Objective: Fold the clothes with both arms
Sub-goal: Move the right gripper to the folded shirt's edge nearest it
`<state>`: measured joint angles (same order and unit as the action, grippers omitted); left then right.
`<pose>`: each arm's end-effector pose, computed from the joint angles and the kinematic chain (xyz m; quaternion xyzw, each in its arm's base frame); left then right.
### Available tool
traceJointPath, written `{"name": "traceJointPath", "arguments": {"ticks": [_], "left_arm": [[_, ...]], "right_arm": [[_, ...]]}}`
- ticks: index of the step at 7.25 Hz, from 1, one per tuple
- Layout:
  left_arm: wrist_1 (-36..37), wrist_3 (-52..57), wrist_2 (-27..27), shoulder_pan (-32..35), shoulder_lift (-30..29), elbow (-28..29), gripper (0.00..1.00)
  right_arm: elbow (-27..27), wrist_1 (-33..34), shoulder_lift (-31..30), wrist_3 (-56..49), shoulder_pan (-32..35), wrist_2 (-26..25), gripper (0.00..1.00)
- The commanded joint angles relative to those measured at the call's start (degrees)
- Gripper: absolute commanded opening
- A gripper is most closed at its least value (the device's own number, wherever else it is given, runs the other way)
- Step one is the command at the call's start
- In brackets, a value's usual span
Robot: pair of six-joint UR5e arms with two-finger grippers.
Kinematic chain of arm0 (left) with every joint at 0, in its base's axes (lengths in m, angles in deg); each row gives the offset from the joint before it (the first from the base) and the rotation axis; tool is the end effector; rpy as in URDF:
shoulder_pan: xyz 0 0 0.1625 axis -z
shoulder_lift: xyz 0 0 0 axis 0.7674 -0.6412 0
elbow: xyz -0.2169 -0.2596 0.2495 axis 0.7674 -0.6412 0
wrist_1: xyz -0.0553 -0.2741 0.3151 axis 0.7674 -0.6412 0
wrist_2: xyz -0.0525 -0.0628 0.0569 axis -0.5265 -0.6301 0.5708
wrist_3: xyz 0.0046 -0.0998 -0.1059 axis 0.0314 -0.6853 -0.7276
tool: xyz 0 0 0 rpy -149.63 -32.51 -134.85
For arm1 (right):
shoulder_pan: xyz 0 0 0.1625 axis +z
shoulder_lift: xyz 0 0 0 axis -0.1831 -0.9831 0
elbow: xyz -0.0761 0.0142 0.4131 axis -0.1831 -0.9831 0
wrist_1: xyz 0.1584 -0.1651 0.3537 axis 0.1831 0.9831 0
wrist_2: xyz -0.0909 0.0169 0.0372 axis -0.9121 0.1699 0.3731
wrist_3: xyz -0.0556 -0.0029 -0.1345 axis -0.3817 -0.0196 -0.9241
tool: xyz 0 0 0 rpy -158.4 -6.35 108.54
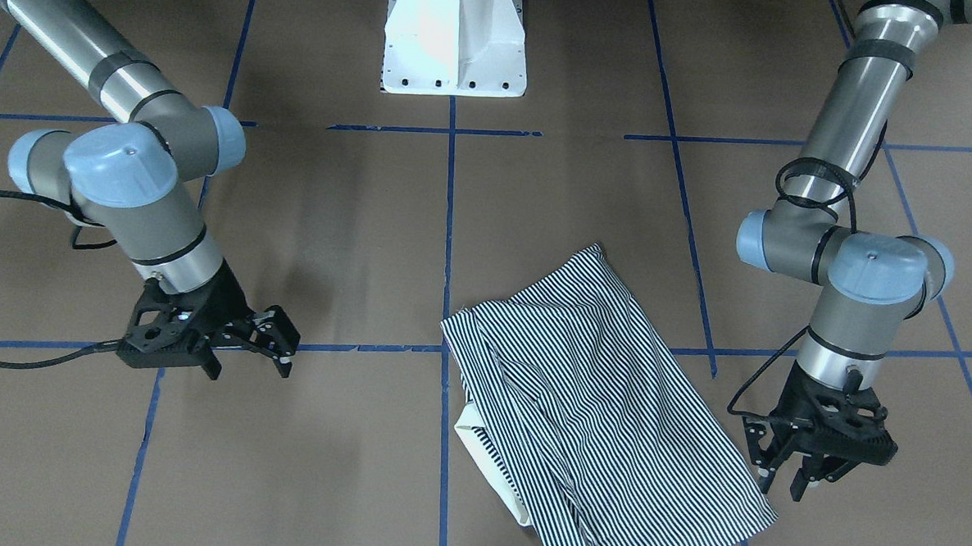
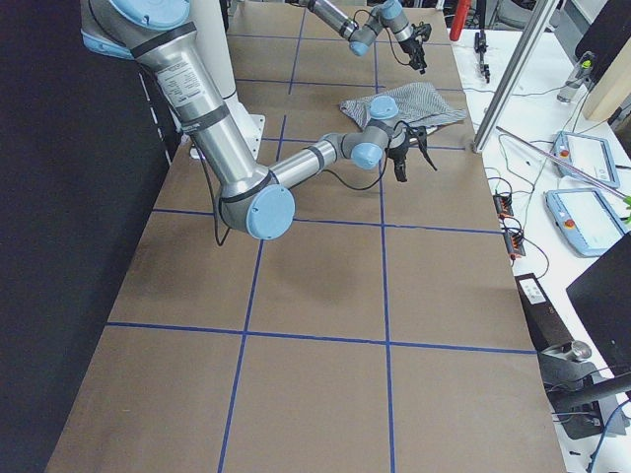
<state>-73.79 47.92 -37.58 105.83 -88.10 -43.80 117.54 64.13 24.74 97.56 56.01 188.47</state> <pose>0.3674 -0.7308 0.4652 0.3630 0.3545 0.0208 0.8615 -0.4763 -0.6252 0.3350 0.1722 -0.4475 0.1253 0.8685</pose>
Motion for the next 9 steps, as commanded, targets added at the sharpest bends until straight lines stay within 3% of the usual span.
{"name": "traceJointPath", "arguments": {"ticks": [1,2,4,6,9], "left_arm": [[-0.67,0.08,-3.30,0.11,0.68,-2.34,1.00],[-0.75,-0.36,-3.30,0.11,1.46,-3.05,1.00],[-0.84,-0.54,-3.30,0.02,2.26,-4.11,1.00],[-0.84,-0.54,-3.30,0.02,2.52,-4.20,1.00],[-0.84,-0.63,-3.30,-0.07,2.70,-4.20,1.00]], "right_arm": [[-9.43,-0.12,12.12,18.06,-6.14,-10.46,0.81],[-15.06,-0.29,17.58,23.55,-8.43,-15.73,0.76],[-20.55,-1.51,22.28,28.59,-11.16,-19.97,0.75],[-30.27,-3.19,27.11,29.58,-12.14,-21.92,0.67],[-33.04,-3.11,27.04,29.31,-12.23,-22.46,0.63]]}}
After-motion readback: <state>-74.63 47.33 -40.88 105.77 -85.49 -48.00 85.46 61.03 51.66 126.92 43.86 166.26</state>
